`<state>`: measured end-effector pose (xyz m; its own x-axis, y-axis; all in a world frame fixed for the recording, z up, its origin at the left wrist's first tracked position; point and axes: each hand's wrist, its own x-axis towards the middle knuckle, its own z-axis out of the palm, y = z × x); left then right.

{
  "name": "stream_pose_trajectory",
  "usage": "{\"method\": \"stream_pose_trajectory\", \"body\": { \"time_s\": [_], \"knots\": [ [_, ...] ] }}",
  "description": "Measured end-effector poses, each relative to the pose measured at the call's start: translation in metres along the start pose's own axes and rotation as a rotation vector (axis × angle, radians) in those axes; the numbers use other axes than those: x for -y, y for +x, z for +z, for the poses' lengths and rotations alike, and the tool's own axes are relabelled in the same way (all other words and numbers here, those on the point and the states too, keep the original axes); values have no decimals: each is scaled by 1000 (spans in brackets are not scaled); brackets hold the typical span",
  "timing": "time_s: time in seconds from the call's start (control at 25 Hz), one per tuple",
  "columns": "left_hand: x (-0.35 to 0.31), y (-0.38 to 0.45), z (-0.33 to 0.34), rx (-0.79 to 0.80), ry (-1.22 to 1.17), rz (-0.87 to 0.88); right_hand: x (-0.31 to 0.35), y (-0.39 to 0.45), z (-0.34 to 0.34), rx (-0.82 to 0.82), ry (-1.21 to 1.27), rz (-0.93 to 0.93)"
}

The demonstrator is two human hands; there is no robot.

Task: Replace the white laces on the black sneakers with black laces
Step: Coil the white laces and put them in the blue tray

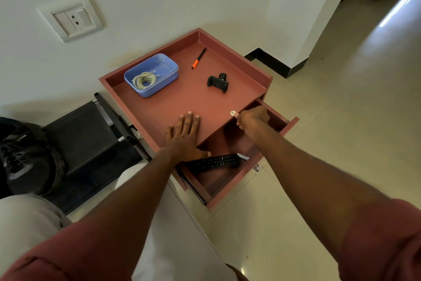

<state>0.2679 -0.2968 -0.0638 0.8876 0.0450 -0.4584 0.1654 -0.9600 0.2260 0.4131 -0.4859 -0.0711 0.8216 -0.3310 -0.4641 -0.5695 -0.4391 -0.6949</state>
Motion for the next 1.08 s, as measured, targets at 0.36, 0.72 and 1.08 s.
{"method": "stream_pose_trajectory", "body": {
  "time_s": [0.36, 0.72, 1.08],
  "knots": [
    [-19, 36, 13, -268, -64, -49, -33, 42, -12, 81, -715, -340],
    [-16, 41, 7, -160, -94, -53, -26, 26, -12, -103, -677, -484],
    [-17, 40, 2, -127, -87, -64, 61, 10, 17, 12, -504, -928]
  ]
}}
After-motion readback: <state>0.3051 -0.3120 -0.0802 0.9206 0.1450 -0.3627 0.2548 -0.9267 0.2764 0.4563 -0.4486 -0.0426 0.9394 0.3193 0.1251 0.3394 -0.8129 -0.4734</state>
